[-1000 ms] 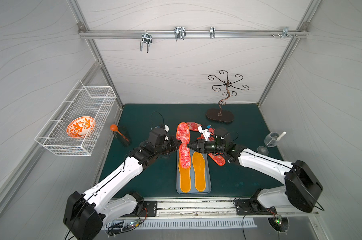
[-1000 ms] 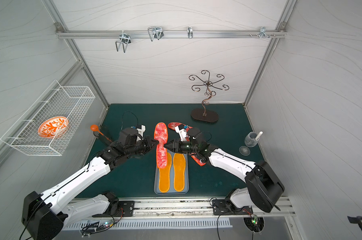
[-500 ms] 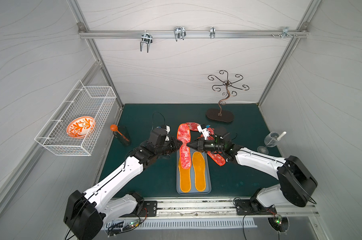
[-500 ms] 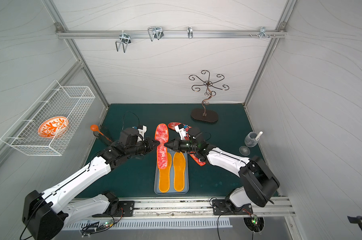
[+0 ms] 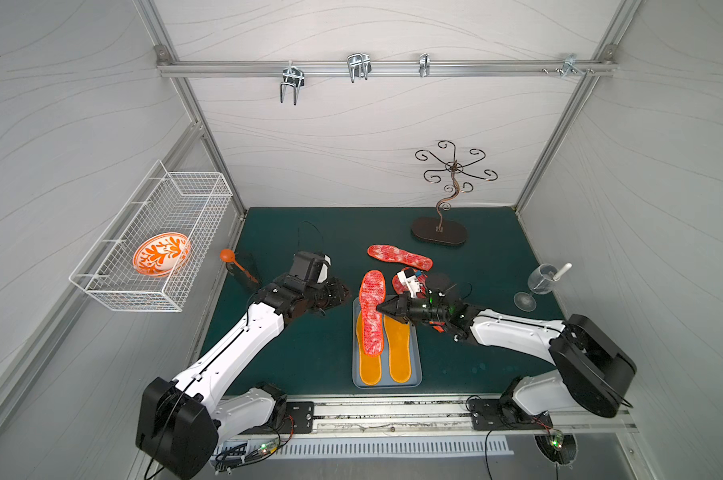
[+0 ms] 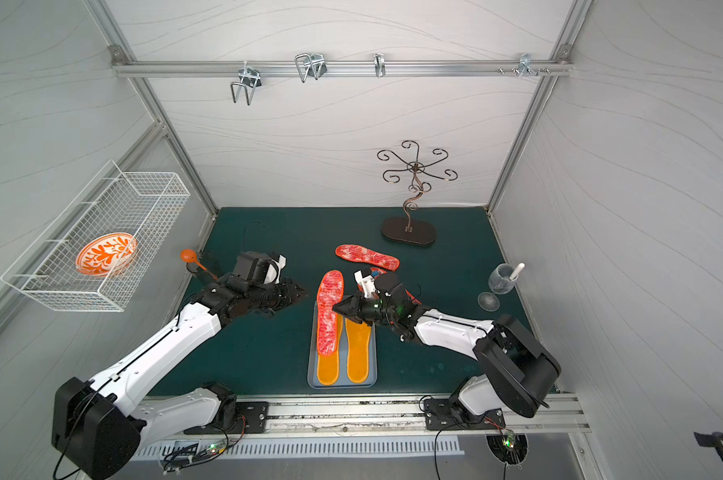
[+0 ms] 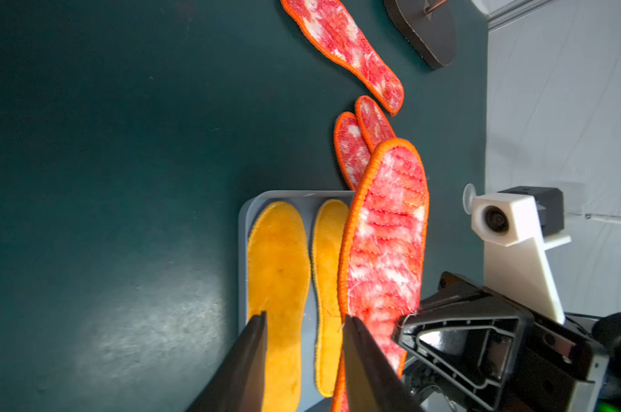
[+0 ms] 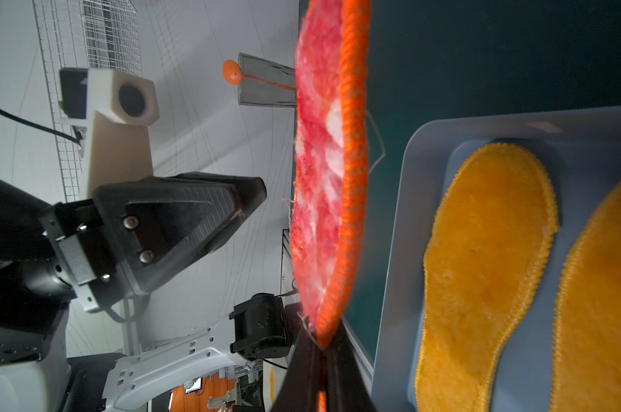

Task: Put the insoles into the storage box
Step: Pick up the insole from the center of the board, then place the insole in the storage box.

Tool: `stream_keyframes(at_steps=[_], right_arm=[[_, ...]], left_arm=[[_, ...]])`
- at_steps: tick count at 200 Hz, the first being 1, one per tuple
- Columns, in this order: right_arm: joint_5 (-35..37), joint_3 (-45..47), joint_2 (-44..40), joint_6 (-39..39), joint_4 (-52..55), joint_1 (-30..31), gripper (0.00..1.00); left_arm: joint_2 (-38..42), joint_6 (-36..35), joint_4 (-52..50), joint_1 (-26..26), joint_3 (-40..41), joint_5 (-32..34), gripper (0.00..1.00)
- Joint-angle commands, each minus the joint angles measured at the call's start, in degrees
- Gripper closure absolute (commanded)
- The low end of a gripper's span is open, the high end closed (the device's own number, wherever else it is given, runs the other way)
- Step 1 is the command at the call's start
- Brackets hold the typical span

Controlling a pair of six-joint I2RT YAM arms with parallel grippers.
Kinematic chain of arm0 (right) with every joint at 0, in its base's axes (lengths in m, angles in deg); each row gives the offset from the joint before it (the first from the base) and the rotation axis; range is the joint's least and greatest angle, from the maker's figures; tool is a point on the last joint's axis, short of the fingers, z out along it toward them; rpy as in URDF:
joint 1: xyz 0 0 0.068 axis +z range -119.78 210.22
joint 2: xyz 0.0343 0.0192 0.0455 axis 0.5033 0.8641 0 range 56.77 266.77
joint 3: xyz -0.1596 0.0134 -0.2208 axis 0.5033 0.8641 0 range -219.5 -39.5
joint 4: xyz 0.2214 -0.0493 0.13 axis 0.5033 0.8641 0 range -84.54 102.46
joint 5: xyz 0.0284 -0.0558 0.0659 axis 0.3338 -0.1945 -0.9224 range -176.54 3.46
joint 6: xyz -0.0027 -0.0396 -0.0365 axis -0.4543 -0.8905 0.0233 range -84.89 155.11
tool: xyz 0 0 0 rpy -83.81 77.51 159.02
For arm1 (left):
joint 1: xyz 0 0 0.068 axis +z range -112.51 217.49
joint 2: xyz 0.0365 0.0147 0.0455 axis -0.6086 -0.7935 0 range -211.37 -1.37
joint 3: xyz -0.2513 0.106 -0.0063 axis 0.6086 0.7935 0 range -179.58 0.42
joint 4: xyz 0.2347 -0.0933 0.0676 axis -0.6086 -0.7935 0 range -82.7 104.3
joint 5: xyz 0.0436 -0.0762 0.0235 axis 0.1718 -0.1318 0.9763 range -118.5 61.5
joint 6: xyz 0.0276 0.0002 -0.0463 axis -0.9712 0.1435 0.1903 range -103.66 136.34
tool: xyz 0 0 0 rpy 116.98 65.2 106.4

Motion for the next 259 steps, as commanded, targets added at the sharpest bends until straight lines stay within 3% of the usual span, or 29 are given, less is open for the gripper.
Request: stream_keyframes(at_steps=[1,93,194,259], right_arm=[[2.2,3.6,2.1,1.5,-4.6,0.9,1.0],[3.7,3.8,9.1,3.9,-6.5,4.6,1.0],[4.6,6.6,15.8,7.8,-14.2,6.4,1.0],[5.5,6.7,15.6,7.7,-12.9,7.4,1.0]], left_arm=[[3.1,-4.0,-2.9,1.5,-2.7,-0.3,0.53],[9.9,-3.7,-5.3,2.9,0.9,0.7,0.36],[9.7,-1.6,-2.9,4.7,2.5,-2.9,0.36],[10.4,-1.1,-2.2,5.0,4.3,-3.2,0.36]])
